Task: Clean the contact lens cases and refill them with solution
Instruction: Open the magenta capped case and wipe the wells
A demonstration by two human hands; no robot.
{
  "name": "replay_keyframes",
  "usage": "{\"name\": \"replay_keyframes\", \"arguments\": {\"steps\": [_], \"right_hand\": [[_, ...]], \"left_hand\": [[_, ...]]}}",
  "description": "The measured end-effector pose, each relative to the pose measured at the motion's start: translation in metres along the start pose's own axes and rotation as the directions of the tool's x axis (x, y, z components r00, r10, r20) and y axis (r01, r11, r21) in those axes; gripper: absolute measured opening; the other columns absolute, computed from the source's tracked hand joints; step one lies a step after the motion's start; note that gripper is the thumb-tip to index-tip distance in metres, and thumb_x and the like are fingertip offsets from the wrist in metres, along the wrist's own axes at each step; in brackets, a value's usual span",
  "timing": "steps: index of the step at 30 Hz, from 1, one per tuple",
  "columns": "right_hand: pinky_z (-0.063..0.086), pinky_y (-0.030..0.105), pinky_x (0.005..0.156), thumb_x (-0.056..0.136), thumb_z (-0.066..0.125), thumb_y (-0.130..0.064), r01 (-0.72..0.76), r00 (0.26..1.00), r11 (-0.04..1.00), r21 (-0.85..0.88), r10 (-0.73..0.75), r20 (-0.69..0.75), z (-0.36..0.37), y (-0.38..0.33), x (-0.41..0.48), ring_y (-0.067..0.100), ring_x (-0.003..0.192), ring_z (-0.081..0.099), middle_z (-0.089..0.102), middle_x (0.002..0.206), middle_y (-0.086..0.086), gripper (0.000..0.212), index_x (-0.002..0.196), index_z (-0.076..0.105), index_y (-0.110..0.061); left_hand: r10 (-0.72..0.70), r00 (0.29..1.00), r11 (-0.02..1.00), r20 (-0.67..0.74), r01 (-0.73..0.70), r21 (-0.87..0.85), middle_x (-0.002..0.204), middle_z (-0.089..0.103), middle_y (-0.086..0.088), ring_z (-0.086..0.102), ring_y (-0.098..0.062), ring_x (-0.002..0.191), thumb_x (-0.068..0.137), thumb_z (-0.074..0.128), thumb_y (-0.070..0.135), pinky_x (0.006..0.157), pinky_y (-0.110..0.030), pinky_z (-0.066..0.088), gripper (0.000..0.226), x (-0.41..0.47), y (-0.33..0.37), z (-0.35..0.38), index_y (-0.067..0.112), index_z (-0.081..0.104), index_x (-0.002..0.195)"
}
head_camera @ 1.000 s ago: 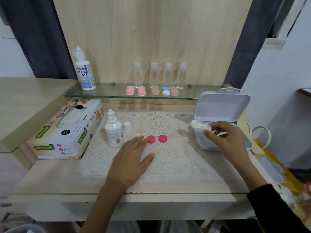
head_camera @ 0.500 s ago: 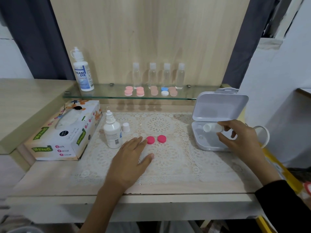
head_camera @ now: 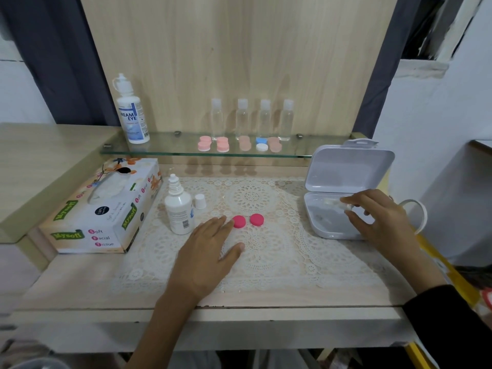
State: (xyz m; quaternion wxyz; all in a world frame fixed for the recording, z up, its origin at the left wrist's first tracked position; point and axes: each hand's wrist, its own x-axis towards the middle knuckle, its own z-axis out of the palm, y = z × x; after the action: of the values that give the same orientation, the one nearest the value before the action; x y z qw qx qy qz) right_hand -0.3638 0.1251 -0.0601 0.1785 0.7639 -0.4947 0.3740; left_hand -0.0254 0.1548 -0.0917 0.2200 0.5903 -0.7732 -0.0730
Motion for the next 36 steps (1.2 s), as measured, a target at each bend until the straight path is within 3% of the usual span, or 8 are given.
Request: {"name": "replay_keyframes", "arguments": {"steps": [5, 8, 10, 15, 19, 24, 27, 36], "right_hand": [[0.037, 0.017, 0.061, 0.075, 0.081, -0.011, -0.203, 0.979, 0.973, 0.107, 0.201, 0.032, 0.005, -0.003, 0.000, 0.004, 0.075, 0.043, 0.064, 0.086, -0.002, 0.024, 0.096, 0.069, -0.011], [0.048, 0.032, 0.062, 0.079, 0.077, -0.026, -0.368, 0.924, 0.863, 0.345, 0.380, 0.034, 0.009, -0.014, 0.002, 0.012, 0.083, 0.057, 0.067, 0.090, -0.007, 0.019, 0.096, 0.069, -0.021], [0.049, 0.031, 0.066, 0.078, 0.075, -0.032, -0.414, 0.894, 0.777, 0.475, 0.446, 0.050, 0.010, -0.029, 0.006, 0.009, 0.084, 0.059, 0.067, 0.088, -0.012, 0.020, 0.095, 0.070, -0.022], [0.049, 0.018, 0.064, 0.078, 0.076, -0.021, -0.433, 0.894, 0.622, 0.652, 0.388, 0.223, 0.016, -0.076, 0.011, 0.006, 0.078, 0.062, 0.068, 0.085, -0.010, 0.014, 0.091, 0.071, -0.024], [0.052, 0.033, 0.071, 0.080, 0.077, -0.022, -0.534, 0.845, 0.505, 0.678, 0.288, 0.452, 0.033, -0.103, 0.003, 0.016, 0.086, 0.063, 0.066, 0.091, -0.007, 0.010, 0.090, 0.074, -0.023], [0.048, 0.024, 0.078, 0.081, 0.076, -0.027, -0.424, 0.880, 0.687, 0.590, 0.159, 0.447, 0.048, -0.108, 0.000, 0.009, 0.095, 0.059, 0.063, 0.099, -0.010, 0.015, 0.096, 0.073, -0.024], [0.041, 0.012, 0.081, 0.082, 0.076, -0.030, -0.412, 0.875, 0.715, 0.564, 0.139, 0.463, 0.048, -0.107, 0.000, 0.003, 0.102, 0.056, 0.060, 0.106, -0.015, 0.014, 0.095, 0.071, -0.027], [0.040, 0.013, 0.085, 0.080, 0.075, -0.034, -0.429, 0.850, 0.760, 0.489, 0.157, 0.502, 0.047, -0.110, -0.001, -0.008, 0.108, 0.049, 0.056, 0.115, -0.020, 0.018, 0.097, 0.074, -0.030]], "left_hand": [[0.000, 1.000, 1.000, 0.002, 0.000, -0.007, 0.156, 0.020, 0.014, 0.012, -0.004, 0.143, 0.072, 0.006, 0.074, 0.108, -0.019, 0.009, 0.088, 0.000, -0.001, 0.000, 0.034, 0.025, 0.148], [-0.003, 1.000, 1.000, -0.001, 0.003, -0.017, 0.155, 0.021, 0.014, 0.013, -0.004, 0.143, 0.072, 0.007, 0.074, 0.108, -0.019, 0.008, 0.088, -0.001, -0.001, 0.001, 0.034, 0.026, 0.148], [-0.008, 1.000, 1.000, 0.001, 0.008, -0.020, 0.156, 0.021, 0.014, 0.013, -0.004, 0.143, 0.072, 0.007, 0.075, 0.108, -0.019, 0.008, 0.089, -0.001, -0.001, 0.000, 0.034, 0.026, 0.148], [-0.006, 1.000, 1.000, 0.004, 0.006, -0.023, 0.156, 0.020, 0.013, 0.013, -0.005, 0.143, 0.071, 0.006, 0.075, 0.108, -0.019, 0.008, 0.089, 0.000, 0.000, 0.000, 0.033, 0.026, 0.148], [-0.003, 1.000, 1.000, 0.000, 0.003, -0.019, 0.156, 0.020, 0.013, 0.013, -0.005, 0.143, 0.072, 0.006, 0.073, 0.108, -0.018, 0.008, 0.088, 0.000, 0.000, 0.000, 0.033, 0.026, 0.148], [0.022, 1.000, 0.997, -0.012, -0.023, -0.070, 0.153, 0.028, 0.011, 0.018, -0.005, 0.142, 0.080, 0.016, 0.064, 0.108, -0.017, 0.009, 0.076, 0.001, -0.002, 0.002, 0.029, 0.033, 0.146], [0.024, 0.999, 0.996, -0.029, -0.026, -0.082, 0.152, 0.031, 0.011, 0.020, -0.006, 0.141, 0.084, 0.021, 0.060, 0.109, -0.018, 0.012, 0.071, 0.000, -0.003, 0.002, 0.028, 0.036, 0.145], [0.033, 0.998, 0.996, -0.055, -0.037, -0.084, 0.150, 0.034, 0.011, 0.023, -0.005, 0.139, 0.094, 0.035, 0.049, 0.108, -0.019, 0.016, 0.054, 0.000, -0.001, 0.000, 0.027, 0.038, 0.143]]}}
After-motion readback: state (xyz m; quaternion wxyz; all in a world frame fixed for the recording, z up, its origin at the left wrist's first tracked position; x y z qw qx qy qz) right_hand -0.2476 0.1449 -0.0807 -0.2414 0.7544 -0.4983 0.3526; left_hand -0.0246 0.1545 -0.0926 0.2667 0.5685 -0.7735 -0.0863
